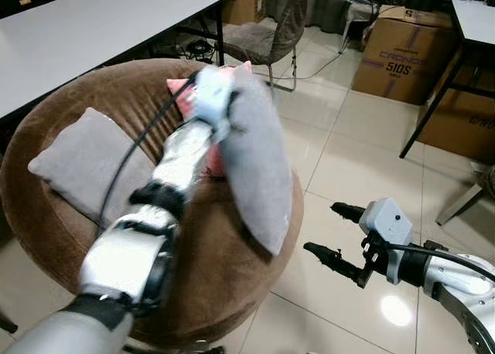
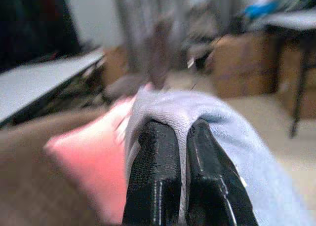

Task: Move the pillow to the sofa from floor

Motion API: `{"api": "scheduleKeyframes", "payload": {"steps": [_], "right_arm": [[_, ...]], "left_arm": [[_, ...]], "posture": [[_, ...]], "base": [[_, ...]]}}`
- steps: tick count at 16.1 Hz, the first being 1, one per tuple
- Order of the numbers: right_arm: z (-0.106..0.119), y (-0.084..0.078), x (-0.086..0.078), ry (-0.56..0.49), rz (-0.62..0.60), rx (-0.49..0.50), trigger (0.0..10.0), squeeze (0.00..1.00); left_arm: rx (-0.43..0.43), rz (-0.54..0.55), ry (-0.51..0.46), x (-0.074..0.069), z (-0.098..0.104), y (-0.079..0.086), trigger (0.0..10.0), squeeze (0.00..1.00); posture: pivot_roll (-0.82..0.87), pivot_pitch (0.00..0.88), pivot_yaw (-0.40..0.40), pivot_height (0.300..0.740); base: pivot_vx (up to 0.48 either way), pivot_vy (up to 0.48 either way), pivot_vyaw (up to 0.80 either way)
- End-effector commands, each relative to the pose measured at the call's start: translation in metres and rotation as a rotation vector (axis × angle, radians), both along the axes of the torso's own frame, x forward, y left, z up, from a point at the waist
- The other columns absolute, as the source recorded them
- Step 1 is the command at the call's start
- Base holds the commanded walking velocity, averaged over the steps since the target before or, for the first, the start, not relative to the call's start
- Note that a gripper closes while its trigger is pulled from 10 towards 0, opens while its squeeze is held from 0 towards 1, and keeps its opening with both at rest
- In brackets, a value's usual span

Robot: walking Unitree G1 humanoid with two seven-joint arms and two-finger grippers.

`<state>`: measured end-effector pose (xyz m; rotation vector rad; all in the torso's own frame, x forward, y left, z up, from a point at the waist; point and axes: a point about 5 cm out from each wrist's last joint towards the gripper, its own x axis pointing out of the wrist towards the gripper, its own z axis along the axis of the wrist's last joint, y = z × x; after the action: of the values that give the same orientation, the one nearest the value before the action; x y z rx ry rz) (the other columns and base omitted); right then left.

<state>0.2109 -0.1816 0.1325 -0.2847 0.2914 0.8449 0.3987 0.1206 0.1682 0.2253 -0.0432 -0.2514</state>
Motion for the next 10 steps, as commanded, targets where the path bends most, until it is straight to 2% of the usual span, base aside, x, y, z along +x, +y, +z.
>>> {"api": "scheduleKeyframes", "payload": {"steps": [1,3,4,5,6,7,10], "right_arm": [[0.004,0.002,-0.001,-0.005,0.016,0.012,10.0,0.00],[0.005,0.007,0.002,-0.014,0.031,0.023,10.0,0.00],[0.005,0.014,0.005,-0.022,0.046,0.042,10.0,0.00],[0.006,0.017,0.005,-0.025,0.056,0.049,10.0,0.00],[0.005,0.023,0.006,-0.024,0.074,0.060,10.0,0.00],[0.005,0.025,0.006,-0.019,0.087,0.064,10.0,0.00],[0.003,0.031,0.008,-0.011,0.114,0.062,10.0,0.00]], "left_arm": [[0.066,0.079,0.007,-0.003,-0.011,0.020,10.0,0.00],[0.177,0.181,0.092,-0.015,-0.042,0.050,10.0,0.00],[0.261,0.266,0.177,-0.028,-0.067,0.076,10.0,0.00],[0.293,0.299,0.206,-0.034,-0.074,0.088,10.0,0.00],[0.324,0.367,0.225,-0.039,-0.078,0.106,10.0,0.00],[0.329,0.398,0.220,-0.040,-0.076,0.115,10.0,0.00],[0.371,0.388,0.209,-0.039,-0.068,0.125,10.0,0.00]], "posture": [[-0.04,0.000,0.024,0.740],[-0.05,0.000,0.011,0.740],[-0.05,0.000,0.000,0.740],[-0.05,0.000,-0.007,0.740],[-0.04,0.000,-0.022,0.740],[-0.03,0.000,-0.031,0.740],[-0.02,0.000,-0.042,0.740]], "base": [[0.000,0.000,0.00],[0.000,0.000,0.00],[0.000,0.000,0.00],[0.000,0.000,0.00],[0.000,0.000,0.00],[0.000,0.000,0.00],[0.000,0.000,0.00]]}}
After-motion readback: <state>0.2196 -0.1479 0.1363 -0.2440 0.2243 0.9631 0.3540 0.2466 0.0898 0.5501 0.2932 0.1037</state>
